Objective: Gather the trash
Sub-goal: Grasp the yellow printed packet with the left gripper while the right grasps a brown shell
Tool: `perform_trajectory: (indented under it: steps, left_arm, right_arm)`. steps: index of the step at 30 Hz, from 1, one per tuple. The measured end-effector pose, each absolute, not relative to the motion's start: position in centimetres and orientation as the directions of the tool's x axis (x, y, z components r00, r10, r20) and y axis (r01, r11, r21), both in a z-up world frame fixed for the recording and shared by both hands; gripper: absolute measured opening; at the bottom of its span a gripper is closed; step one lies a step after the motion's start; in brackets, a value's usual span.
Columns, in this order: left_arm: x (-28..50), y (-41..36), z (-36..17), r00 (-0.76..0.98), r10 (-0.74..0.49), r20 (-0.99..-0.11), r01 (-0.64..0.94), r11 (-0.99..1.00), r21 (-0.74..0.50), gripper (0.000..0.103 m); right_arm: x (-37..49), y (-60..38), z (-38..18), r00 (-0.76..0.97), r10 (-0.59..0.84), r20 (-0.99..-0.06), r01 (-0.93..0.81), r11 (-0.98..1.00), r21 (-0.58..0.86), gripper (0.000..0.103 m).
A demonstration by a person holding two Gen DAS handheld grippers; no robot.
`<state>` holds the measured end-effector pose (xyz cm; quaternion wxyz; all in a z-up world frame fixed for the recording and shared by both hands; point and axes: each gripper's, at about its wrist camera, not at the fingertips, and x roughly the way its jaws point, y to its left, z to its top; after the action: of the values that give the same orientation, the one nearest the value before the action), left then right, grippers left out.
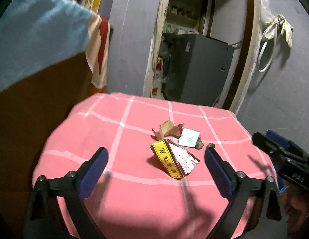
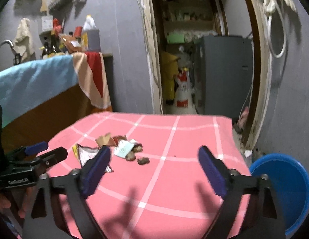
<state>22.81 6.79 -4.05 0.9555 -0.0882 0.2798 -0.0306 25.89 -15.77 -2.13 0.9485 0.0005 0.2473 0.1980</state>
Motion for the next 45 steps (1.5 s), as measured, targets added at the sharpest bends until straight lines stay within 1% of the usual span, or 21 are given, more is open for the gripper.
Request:
perform_trajectory:
  steps: [1, 2, 3, 6, 8, 9, 10, 13, 14, 16, 18, 23, 25, 26, 28, 36, 45]
  left_arm:
    - [23.2, 6.9, -4.3, 0.831, -0.118, -0.544, 0.010, 0.980, -0.197, 0.084]
    - [23.4, 6.8, -4.4, 0.821, -0.123, -0.558, 0.008, 0.979, -0.205, 0.076]
    - [23.8, 6.9, -4.6, 0.810, -0.130, -0.572, 0.004, 0.976, -0.216, 0.068]
    - [24.5, 7.1, -5.0, 0.781, -0.149, -0.607, -0.015, 0.966, -0.257, 0.057]
    - [24.7, 7.4, -5.2, 0.766, -0.168, -0.620, -0.022, 0.958, -0.287, 0.052]
    - [24.8, 7.4, -5.2, 0.763, -0.173, -0.623, -0.024, 0.955, -0.295, 0.048]
    - [24.9, 7.5, -5.3, 0.758, -0.178, -0.628, -0.027, 0.953, -0.302, 0.047]
    - [25.1, 7.5, -5.4, 0.746, -0.185, -0.640, -0.032, 0.950, -0.312, 0.042]
    - [25.2, 7.5, -5.4, 0.742, -0.185, -0.644, -0.035, 0.949, -0.312, 0.039]
    - [25.4, 7.4, -5.4, 0.737, -0.188, -0.649, -0.035, 0.949, -0.314, 0.036]
    - [25.5, 7.2, -5.3, 0.737, -0.192, -0.648, -0.031, 0.948, -0.316, 0.032]
    - [25.6, 6.9, -5.2, 0.737, -0.194, -0.648, -0.020, 0.951, -0.308, 0.027]
    - [25.7, 6.7, -5.3, 0.739, -0.193, -0.646, -0.020, 0.951, -0.308, 0.026]
    - [25.6, 6.8, -5.2, 0.741, -0.193, -0.643, -0.020, 0.951, -0.308, 0.025]
    - [25.5, 6.8, -5.2, 0.742, -0.191, -0.643, -0.023, 0.951, -0.309, 0.024]
    - [25.1, 6.5, -4.7, 0.759, -0.177, -0.627, -0.023, 0.954, -0.297, 0.021]
    - [23.9, 5.5, -3.2, 0.787, -0.177, -0.590, -0.012, 0.954, -0.301, 0.019]
  right_arm:
    - [26.1, -15.8, -2.4, 0.791, 0.379, -0.481, -0.377, 0.920, 0.105, 0.080]
    - [26.7, -15.6, -2.7, 0.773, 0.386, -0.503, -0.381, 0.917, 0.119, 0.079]
    - [27.1, -15.5, -2.9, 0.760, 0.390, -0.520, -0.383, 0.915, 0.127, 0.074]
    - [28.1, -14.7, -3.6, 0.719, 0.388, -0.577, -0.392, 0.911, 0.124, 0.071]
    - [28.7, -14.2, -4.1, 0.691, 0.393, -0.607, -0.404, 0.906, 0.126, 0.067]
    - [29.0, -14.0, -4.3, 0.677, 0.390, -0.624, -0.408, 0.905, 0.123, 0.063]
    - [29.3, -13.7, -4.5, 0.666, 0.386, -0.638, -0.410, 0.904, 0.118, 0.058]
    - [30.2, -13.1, -5.1, 0.636, 0.379, -0.672, -0.416, 0.902, 0.116, 0.054]
    - [30.4, -12.8, -5.3, 0.627, 0.378, -0.681, -0.418, 0.901, 0.115, 0.054]
    - [31.1, -12.3, -5.8, 0.607, 0.374, -0.701, -0.425, 0.898, 0.111, 0.048]
    - [31.6, -11.7, -6.2, 0.592, 0.373, -0.714, -0.435, 0.894, 0.106, 0.045]
    - [32.6, -10.9, -6.5, 0.578, 0.352, -0.736, -0.438, 0.895, 0.084, 0.037]
    - [33.1, -10.8, -7.0, 0.559, 0.351, -0.751, -0.438, 0.894, 0.093, 0.027]
    - [33.1, -10.8, -7.1, 0.556, 0.350, -0.753, -0.437, 0.895, 0.094, 0.026]
    - [33.1, -11.0, -7.0, 0.557, 0.355, -0.751, -0.436, 0.894, 0.099, 0.020]
    - [32.3, -11.3, -6.6, 0.562, 0.385, -0.732, -0.463, 0.880, 0.107, 0.018]
    - [29.3, -13.5, -4.0, 0.649, 0.420, -0.634, -0.453, 0.883, 0.122, 0.018]
